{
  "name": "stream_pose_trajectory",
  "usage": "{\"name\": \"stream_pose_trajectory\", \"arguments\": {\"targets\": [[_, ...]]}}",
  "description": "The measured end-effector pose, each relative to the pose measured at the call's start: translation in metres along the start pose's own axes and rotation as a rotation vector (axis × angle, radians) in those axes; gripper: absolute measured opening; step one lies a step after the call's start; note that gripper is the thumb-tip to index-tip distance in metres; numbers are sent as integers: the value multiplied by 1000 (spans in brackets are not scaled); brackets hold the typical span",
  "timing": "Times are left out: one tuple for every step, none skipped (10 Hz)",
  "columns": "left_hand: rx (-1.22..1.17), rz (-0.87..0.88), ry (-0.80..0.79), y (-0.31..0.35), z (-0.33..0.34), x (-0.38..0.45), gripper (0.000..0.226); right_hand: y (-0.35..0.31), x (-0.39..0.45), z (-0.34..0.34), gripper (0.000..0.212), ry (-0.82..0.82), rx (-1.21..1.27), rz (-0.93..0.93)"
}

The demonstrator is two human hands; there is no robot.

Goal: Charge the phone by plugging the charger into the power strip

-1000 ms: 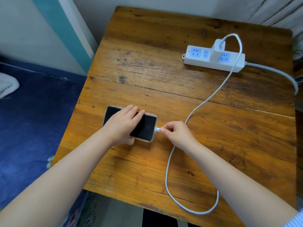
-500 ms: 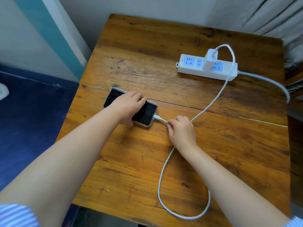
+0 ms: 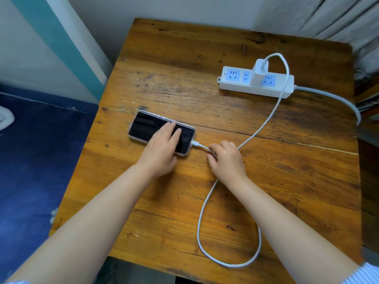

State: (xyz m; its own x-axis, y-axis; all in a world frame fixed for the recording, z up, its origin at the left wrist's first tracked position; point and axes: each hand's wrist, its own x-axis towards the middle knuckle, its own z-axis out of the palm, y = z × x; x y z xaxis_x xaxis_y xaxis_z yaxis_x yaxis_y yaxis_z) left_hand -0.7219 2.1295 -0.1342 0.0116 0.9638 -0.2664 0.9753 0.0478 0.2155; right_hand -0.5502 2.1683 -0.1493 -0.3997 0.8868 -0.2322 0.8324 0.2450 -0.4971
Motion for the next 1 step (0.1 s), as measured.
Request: {"name": "stream_pose_trajectory", "arguments": {"targets": [[-91, -24, 221, 19, 25, -29, 53, 4, -6, -5, 26, 15, 71, -19]]}}
